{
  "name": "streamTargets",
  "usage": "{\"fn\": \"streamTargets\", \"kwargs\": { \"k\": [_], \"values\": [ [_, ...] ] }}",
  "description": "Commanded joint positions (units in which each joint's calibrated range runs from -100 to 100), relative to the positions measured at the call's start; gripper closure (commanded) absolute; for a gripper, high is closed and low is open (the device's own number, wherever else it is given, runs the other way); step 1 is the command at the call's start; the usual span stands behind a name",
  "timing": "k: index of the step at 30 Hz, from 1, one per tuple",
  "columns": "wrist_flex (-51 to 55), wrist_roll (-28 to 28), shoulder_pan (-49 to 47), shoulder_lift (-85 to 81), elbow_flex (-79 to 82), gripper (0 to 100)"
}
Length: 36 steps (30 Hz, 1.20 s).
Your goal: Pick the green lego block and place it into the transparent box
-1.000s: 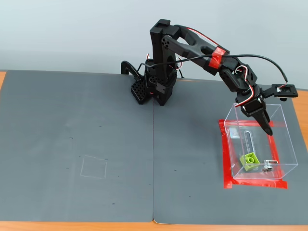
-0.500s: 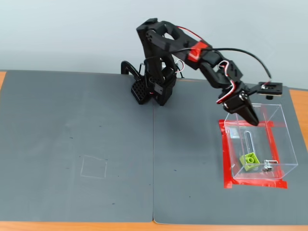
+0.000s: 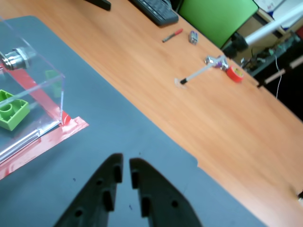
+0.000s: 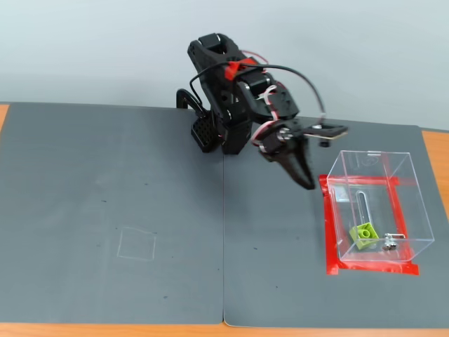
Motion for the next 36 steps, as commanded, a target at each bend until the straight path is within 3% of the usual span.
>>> {"fn": "streamTargets", "kwargs": {
  "k": [1, 18, 36],
  "values": [
    [-0.58, -2.58, 3.94, -8.45, 6.21, 98],
    [-0.32, -9.25, 16.4, -24.39, 23.22, 98],
    [0.2, -9.77, 25.87, -25.49, 28.47, 98]
  ]
}}
